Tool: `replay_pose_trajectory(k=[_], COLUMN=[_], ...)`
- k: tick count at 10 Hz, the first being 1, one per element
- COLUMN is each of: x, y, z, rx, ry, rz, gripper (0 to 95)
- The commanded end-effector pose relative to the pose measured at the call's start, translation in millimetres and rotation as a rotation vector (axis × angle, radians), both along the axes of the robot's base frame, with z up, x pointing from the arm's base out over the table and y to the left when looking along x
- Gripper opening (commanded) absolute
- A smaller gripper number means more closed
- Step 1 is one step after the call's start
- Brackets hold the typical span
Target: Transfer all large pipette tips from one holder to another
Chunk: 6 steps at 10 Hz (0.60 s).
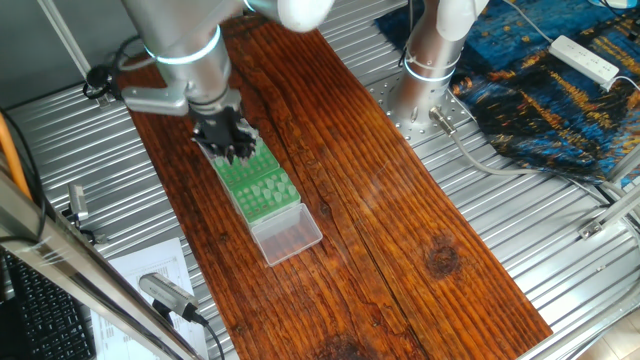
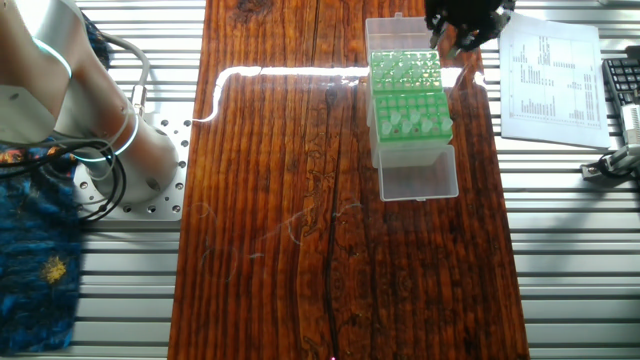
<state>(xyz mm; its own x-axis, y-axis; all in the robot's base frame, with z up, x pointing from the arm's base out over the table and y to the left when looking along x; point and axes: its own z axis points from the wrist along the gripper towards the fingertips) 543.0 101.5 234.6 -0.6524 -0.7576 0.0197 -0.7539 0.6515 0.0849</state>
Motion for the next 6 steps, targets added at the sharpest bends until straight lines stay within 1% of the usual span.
replay_pose_trajectory(k=[1, 3, 6], x=[-1.7, -5.0, -5.2], y=[13.2, 20.2, 26.4], z=[-16.9, -34.9, -56.2], rx=[0.004, -0.003, -0.01], ry=[0.005, 0.01, 0.014], rz=[-0.154, -0.256, -0.345], gripper=[19.0, 19.0, 19.0])
